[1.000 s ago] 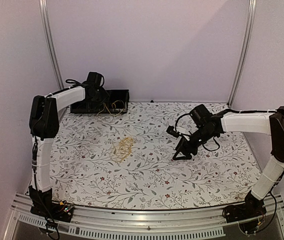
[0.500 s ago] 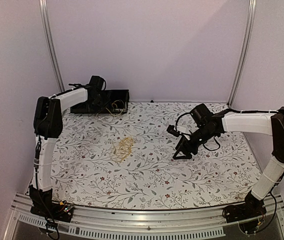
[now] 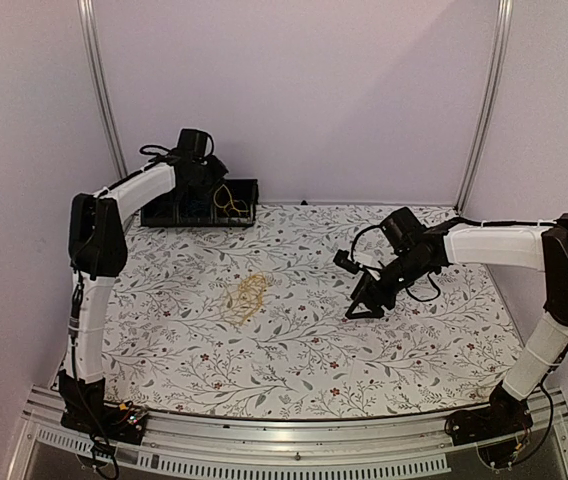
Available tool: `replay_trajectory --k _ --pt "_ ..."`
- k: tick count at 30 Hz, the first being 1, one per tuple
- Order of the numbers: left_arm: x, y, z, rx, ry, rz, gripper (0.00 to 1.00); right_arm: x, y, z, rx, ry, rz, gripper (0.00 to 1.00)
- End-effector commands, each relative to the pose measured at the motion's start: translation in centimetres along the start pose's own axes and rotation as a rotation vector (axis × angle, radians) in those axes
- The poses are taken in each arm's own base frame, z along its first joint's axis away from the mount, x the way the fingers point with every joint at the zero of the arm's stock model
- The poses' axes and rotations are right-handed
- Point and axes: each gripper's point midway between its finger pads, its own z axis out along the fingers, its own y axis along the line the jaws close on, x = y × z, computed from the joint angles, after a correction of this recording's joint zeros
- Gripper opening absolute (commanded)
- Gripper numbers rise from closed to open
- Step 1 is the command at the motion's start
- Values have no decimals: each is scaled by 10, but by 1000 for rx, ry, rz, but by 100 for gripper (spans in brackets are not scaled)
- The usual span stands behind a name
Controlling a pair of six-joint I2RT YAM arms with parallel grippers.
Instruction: Untangle the cables
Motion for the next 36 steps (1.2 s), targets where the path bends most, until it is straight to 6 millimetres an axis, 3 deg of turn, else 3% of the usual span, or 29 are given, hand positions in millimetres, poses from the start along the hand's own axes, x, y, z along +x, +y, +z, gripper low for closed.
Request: replay_trajectory --k 1,5,14,20,23,25,28,31,36 --pt "-8 -48 6 177 -25 33 0 5 0 1 -6 0 3 70" --pt "-12 -54 16 222 -44 26 0 9 2 2 -11 7 7 70" --pt "-12 -3 67 215 -12 -26 0 18 3 1 0 37 7 70" --pt "-24 16 80 161 -81 28 0 24 5 1 -2 50 13 70" --pt "-30 15 83 148 -130 89 4 24 4 0 3 54 5 70" --pt "-31 14 84 146 -146 134 14 21 3 -1 7 51 -3 70" --pt "-31 8 77 136 -158 191 27 15 1 -2 11 40 -14 70" --pt "-38 -8 55 124 -196 250 36 5 -1 -4 14 17 -28 70" --pt "-53 -22 -12 26 -251 320 45 -35 -7 -14 14 -66 -84 70"
